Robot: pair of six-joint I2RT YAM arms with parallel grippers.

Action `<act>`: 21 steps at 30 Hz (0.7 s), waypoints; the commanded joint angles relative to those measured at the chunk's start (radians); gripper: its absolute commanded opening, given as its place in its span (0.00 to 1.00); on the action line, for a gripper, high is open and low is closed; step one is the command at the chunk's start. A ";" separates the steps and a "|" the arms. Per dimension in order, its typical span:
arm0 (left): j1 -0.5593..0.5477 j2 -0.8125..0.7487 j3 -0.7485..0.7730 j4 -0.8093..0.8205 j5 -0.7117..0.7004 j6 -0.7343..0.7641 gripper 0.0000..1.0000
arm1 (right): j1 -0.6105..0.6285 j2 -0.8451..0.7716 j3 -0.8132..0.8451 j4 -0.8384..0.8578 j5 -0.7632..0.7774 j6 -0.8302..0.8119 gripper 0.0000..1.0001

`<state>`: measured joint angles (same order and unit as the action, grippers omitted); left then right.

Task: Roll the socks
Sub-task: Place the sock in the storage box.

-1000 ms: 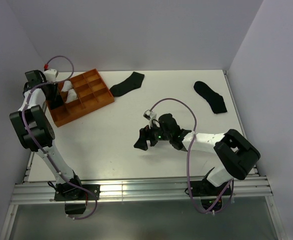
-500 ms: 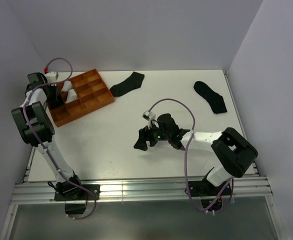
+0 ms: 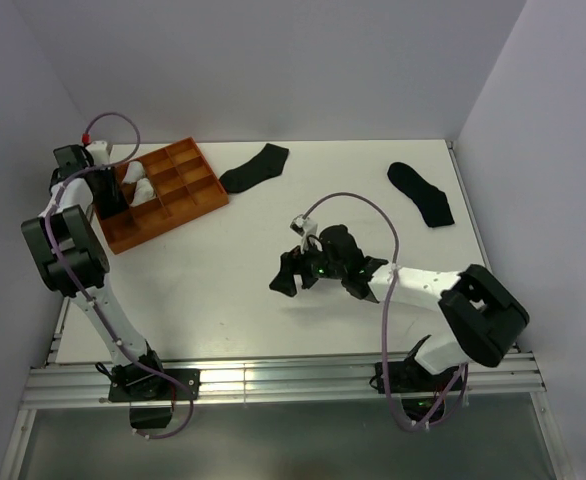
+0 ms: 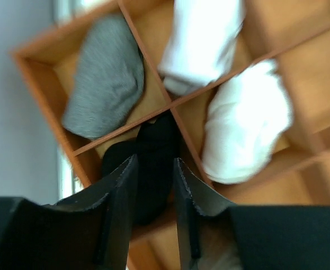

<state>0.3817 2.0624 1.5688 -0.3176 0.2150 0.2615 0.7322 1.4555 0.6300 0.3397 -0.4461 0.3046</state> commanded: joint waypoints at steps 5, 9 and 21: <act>-0.053 -0.385 -0.065 0.155 0.011 -0.224 0.40 | -0.010 -0.270 0.083 -0.175 0.341 -0.021 0.94; -0.067 -0.656 -0.200 0.195 0.015 -0.485 0.42 | -0.046 -0.365 0.128 -0.264 0.529 0.010 1.00; -0.186 -1.224 -0.449 -0.037 -0.051 -0.611 0.56 | -0.416 -0.181 0.436 -0.656 0.690 0.194 1.00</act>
<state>0.2527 0.8684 1.1675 -0.2131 0.2211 -0.3210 0.4160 1.2240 1.0084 -0.1864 0.1799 0.4198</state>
